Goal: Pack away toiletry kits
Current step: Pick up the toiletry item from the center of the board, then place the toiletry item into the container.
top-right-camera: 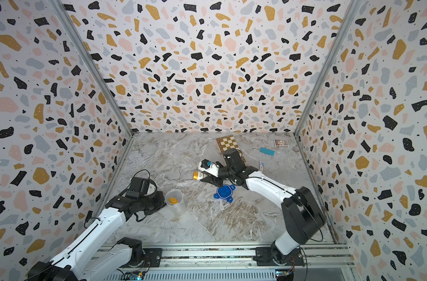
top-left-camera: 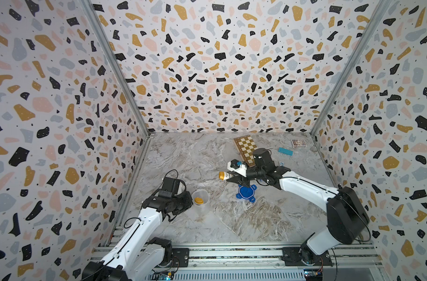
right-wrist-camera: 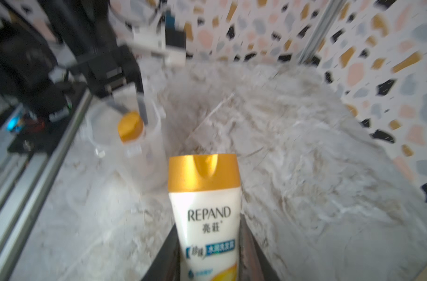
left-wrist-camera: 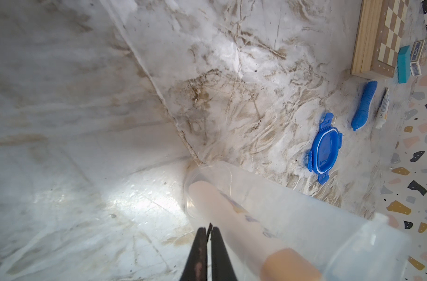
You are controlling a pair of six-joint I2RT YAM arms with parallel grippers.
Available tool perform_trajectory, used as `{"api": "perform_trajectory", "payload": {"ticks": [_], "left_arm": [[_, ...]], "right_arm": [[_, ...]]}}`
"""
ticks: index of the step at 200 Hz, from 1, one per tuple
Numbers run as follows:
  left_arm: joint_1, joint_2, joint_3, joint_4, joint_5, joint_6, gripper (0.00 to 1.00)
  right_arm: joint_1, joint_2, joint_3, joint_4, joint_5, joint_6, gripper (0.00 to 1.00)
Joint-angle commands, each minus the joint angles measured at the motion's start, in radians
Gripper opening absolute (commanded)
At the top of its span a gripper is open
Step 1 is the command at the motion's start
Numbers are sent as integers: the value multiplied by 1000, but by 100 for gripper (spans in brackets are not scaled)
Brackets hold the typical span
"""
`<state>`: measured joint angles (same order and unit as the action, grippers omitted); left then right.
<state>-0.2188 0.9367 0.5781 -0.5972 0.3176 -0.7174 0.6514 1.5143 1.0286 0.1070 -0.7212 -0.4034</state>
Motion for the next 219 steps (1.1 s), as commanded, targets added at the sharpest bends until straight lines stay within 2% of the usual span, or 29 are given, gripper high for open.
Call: {"api": "perform_trajectory", "payload": {"ticks": [1,56,84,119,167,219], "left_arm": [[5,-3,1,16,15,19,8],[7,-9,-1,26,34,21,7],[8,-28,7,13,34,27,7],[13,-37,15,1,35,36,7],[19,-37,22,-14,40,53,7],[31,-39,28,-32,41,60,7]], "right_arm": [[44,-80,-88,397,4,418,30],[248,-47,-67,649,176,655,32],[325,-2,-95,786,248,667,34],[347,86,-127,948,294,682,34],[374,174,-97,978,304,633,34],[387,244,-138,1179,333,659,34]]}}
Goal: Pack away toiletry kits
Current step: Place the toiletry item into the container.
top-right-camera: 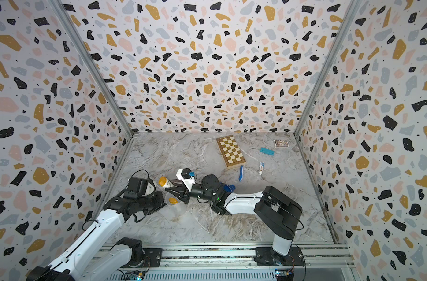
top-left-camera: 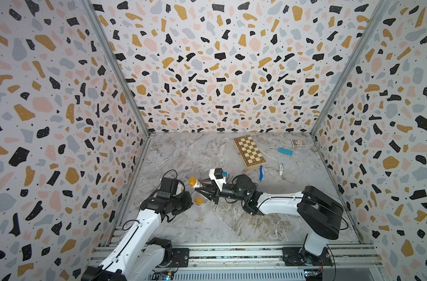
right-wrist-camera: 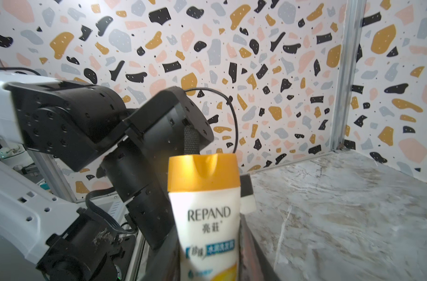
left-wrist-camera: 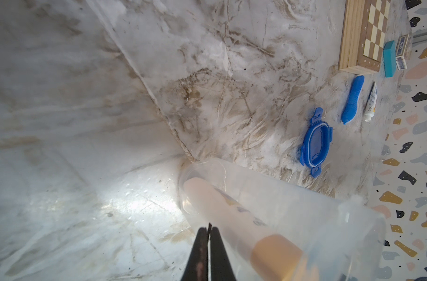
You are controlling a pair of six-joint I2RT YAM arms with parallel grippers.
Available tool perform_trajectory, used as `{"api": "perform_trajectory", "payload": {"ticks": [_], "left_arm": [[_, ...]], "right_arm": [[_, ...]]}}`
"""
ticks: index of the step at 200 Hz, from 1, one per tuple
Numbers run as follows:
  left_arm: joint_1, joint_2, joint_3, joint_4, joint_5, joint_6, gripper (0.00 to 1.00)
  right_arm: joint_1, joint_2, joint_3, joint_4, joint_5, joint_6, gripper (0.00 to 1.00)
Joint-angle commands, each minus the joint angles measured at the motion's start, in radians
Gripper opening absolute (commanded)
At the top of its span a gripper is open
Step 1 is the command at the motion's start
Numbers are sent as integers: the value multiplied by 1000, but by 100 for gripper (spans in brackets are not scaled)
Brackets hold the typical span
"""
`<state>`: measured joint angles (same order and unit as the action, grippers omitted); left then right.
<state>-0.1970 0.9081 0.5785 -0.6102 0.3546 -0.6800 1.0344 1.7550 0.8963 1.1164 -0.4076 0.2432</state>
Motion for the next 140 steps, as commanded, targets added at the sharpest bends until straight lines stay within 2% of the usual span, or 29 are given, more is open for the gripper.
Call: {"api": "perform_trajectory", "payload": {"ticks": [1,51,140], "left_arm": [[9,-11,28,-19,4,23,7],[20,-17,38,-35,4,31,6],[23,-24,37,-37,5,33,6]], "right_arm": [[5,5,-6,172,19,12,34],[9,54,-35,284,17,38,34],[10,134,-14,323,-80,44,35]]}}
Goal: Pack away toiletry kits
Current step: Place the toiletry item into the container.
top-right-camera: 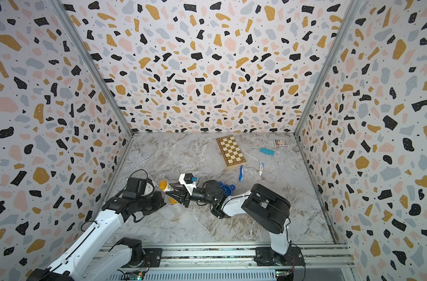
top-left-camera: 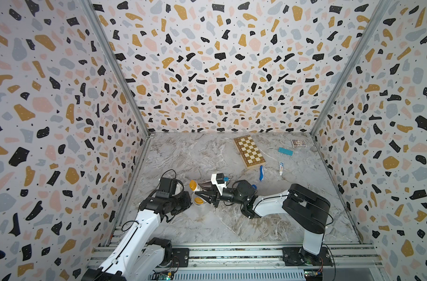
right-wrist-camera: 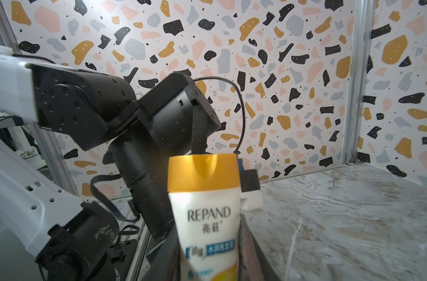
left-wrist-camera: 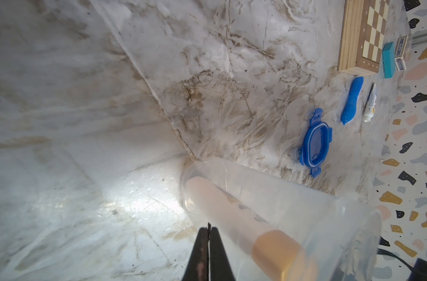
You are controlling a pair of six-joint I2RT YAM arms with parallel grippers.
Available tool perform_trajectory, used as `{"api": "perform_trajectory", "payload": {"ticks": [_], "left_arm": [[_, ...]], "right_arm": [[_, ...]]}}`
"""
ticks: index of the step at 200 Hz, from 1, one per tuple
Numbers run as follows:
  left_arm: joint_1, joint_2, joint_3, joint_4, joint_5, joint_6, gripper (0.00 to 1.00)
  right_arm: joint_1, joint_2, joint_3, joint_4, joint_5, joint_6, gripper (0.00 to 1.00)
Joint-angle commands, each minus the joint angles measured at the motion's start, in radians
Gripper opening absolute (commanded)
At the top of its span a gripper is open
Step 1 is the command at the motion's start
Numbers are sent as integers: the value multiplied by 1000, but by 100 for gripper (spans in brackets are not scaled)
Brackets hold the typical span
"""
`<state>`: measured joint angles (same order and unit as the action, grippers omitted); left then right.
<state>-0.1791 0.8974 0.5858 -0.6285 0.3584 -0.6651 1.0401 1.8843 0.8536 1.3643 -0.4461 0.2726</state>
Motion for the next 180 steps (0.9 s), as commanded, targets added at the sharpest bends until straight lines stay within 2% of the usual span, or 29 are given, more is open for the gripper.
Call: {"api": "perform_trajectory", "payload": {"ticks": [1,81,106,127,180], "left_arm": [[5,-14,29,-19,1,18,6],[6,-21,29,-23,-1,18,6],[8,-20,31,-25,-1,18,6],[9,-19,30,-25,-1,19,6],[12,-14,30,-20,-3,22,6]], "right_arm": [[4,5,29,75,-42,14,35],[-13,53,54,89,-70,33,43],[-15,54,52,89,-70,32,59],[-15,44,40,87,-60,24,67],[-21,-17,21,31,-48,-19,71]]}}
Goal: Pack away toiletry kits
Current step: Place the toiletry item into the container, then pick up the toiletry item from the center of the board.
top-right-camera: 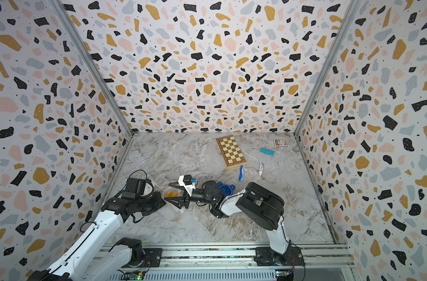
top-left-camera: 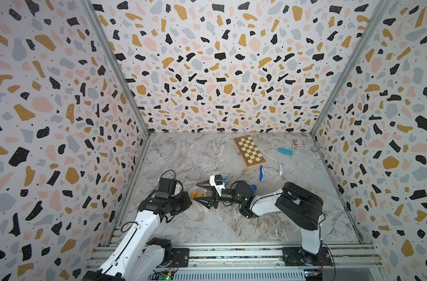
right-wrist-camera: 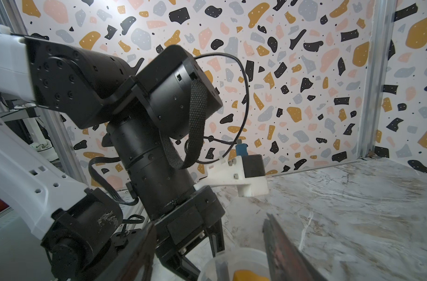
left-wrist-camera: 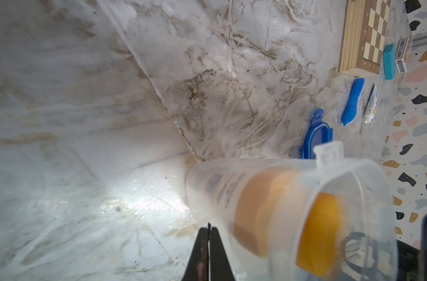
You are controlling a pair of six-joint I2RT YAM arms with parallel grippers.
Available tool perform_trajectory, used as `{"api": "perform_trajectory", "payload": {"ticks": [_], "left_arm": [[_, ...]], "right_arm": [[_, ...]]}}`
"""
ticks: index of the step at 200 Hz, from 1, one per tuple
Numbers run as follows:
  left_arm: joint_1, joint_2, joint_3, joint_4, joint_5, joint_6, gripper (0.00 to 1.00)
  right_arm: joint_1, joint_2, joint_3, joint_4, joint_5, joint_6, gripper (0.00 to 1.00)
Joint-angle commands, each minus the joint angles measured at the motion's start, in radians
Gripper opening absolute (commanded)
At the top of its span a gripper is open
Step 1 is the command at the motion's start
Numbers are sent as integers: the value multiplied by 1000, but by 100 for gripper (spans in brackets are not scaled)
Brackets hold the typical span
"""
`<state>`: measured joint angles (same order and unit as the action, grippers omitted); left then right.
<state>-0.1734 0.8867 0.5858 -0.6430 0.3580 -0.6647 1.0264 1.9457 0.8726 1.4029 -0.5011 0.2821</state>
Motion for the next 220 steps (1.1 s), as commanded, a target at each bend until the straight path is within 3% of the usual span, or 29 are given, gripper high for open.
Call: {"api": "perform_trajectory", "payload": {"ticks": [1,22,47,62,79,96,135,170,220], "left_arm": [[6,-2,30,-6,-3,22,6],[9,-6,32,-6,-2,22,6],[9,-7,32,-1,-2,23,6],[10,-4,27,11,-1,21,6],[10,5,25,26,2,16,6],[10,14,15,60,8,3,6],[11,36,20,106,0,-8,6],[10,48,26,139,-15,-10,8],[9,89,25,171,6,0,9]], "right_arm": [[-8,-80,1,-9,8,-28,71],[-17,-139,-18,-67,22,-48,71],[-24,-261,-56,-275,103,-70,70],[-34,-345,-39,-485,166,-65,70],[-76,-417,57,-865,278,8,68],[-172,-466,139,-1188,347,99,66],[-528,-598,121,-1594,364,210,57],[-746,-470,207,-1790,328,103,55],[-790,-156,429,-1887,260,0,51]]}}
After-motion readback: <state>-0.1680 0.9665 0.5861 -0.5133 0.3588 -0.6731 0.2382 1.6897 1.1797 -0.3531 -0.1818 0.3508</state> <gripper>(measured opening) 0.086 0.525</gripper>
